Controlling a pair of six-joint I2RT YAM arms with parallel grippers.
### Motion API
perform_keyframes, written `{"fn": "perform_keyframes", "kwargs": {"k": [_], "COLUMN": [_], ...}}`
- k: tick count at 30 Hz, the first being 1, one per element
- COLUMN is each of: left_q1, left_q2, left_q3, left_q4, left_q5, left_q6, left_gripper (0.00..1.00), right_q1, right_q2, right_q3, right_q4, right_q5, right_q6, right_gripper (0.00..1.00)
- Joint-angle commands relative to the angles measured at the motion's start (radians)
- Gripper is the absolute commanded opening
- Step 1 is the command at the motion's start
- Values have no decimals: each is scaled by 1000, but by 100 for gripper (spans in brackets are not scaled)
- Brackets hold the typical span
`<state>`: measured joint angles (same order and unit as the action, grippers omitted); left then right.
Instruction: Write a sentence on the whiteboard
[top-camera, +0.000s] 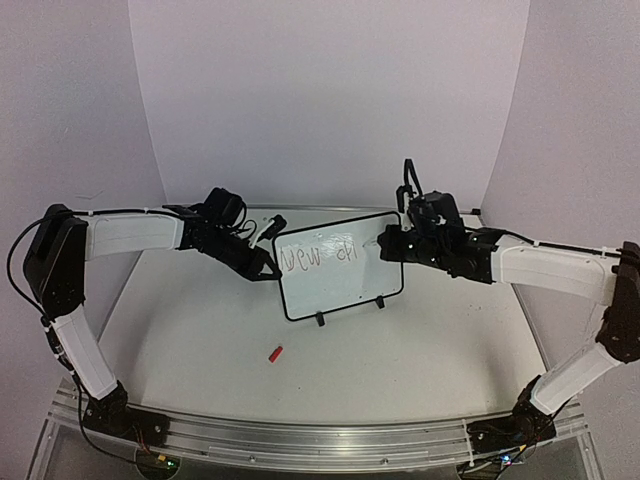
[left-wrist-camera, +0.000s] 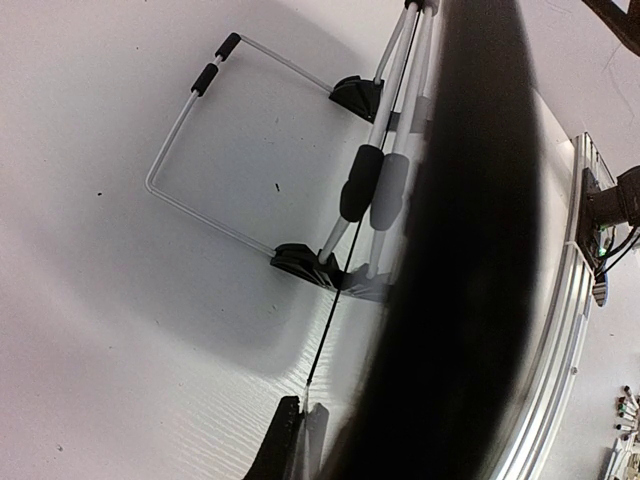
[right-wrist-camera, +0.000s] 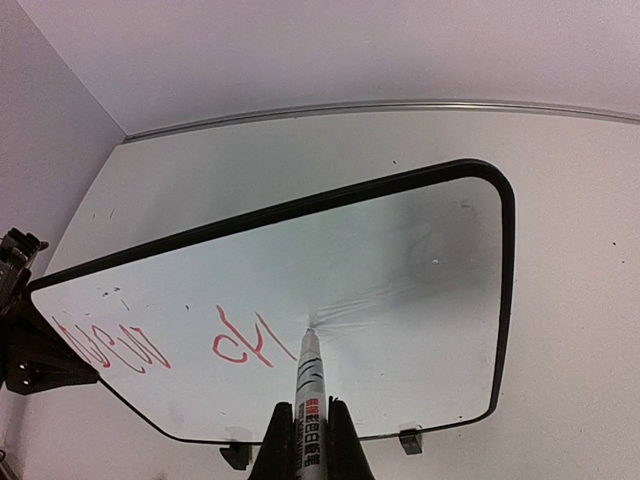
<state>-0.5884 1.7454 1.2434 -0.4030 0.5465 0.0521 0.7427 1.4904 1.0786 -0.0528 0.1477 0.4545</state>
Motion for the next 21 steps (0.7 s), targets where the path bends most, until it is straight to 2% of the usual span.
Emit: {"fn": "perform_keyframes", "kwargs": {"k": [1,12,21], "left_q1": [-13,-13,-13], "left_q2": [-11,-10,-9], "left_q3": [34,35,36], "left_q4": [-26,-25,-26], "left_q5": [-32,-30,-30], "left_q6": [8,8,8], "left_gripper": [0,0,0], "right_q1": [-8,-7,-8], "right_q2": [22,42,55], "right_q3": [37,31,17], "right_q4": [26,40,2], "right_q5": [19,-53,-10], "right_q6": [2,-22,-15], "right_gripper": [0,0,0]}}
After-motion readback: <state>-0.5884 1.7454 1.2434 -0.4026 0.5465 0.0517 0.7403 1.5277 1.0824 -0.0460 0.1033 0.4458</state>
